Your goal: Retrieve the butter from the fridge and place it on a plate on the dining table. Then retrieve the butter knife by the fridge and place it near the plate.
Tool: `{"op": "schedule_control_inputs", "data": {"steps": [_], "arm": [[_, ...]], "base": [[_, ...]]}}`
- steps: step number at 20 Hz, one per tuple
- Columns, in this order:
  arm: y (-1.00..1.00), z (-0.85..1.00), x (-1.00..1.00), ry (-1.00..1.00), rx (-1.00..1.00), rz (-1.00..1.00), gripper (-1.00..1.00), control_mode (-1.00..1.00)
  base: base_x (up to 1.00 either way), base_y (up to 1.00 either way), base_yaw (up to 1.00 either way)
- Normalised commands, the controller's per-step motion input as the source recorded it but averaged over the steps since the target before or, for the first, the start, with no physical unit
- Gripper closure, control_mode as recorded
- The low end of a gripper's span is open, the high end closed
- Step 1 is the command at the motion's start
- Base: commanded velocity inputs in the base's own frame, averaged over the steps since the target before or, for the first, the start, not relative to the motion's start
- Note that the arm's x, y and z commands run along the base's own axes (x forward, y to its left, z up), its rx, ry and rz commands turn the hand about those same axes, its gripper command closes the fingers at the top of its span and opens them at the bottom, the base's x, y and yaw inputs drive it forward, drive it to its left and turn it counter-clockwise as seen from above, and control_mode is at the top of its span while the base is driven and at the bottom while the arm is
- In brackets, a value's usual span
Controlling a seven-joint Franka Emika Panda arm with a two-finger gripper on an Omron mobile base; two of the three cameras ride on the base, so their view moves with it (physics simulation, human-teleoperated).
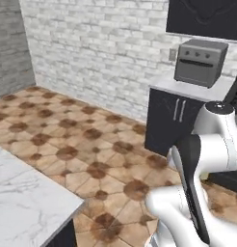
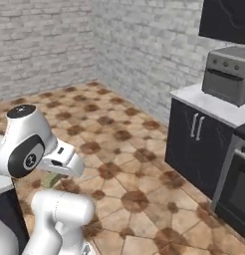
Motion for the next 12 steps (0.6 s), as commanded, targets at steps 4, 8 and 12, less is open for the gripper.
{"op": "schedule_control_inputs", "data": {"steps": [4,8,12], "arm": [[0.00,0.00,0.00,0.00,0.00,0.00,1.00,1.00],[0.00,0.00,0.00,0.00,0.00,0.00,1.00,1.00],[0.00,0.00,0.00,0.00,0.00,0.00,1.00,1.00]], "base": [[0.52,-0.12,0.92],[0.24,-0.46,0.81],[0.66,-0.73,0.56]]}}
